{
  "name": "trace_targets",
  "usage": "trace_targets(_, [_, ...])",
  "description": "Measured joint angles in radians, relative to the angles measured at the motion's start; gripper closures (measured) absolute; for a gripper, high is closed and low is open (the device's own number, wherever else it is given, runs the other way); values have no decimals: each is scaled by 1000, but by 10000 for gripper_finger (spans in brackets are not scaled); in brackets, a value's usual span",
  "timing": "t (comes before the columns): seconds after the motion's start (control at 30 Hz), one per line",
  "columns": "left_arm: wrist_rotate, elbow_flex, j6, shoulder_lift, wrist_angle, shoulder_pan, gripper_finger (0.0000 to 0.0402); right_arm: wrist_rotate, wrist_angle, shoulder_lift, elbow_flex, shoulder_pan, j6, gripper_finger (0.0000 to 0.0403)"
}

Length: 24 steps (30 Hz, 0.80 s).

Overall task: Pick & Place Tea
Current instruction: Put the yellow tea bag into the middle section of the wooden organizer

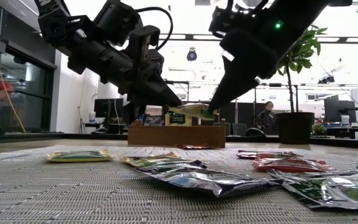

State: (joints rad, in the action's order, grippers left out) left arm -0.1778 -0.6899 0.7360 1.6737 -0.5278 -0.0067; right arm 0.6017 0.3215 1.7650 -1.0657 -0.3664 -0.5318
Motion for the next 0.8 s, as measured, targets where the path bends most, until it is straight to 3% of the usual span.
trace_targets(0.23, [-55, 0, -101, 0, 0, 14, 401, -13, 181, -103, 0, 0, -159, 220])
trace_targets(0.5, [-191, -19, -244, -25, 24, 80, 401, -62, 273, -239, 0, -1, -209, 215])
trace_targets(0.67, [-280, -145, -433, -54, 307, 146, 401, -65, 315, -302, 0, -1, -228, 214])
trace_targets(0.8, [-285, -345, -712, -50, 735, 204, 401, -76, 336, -327, 0, 0, -228, 214])
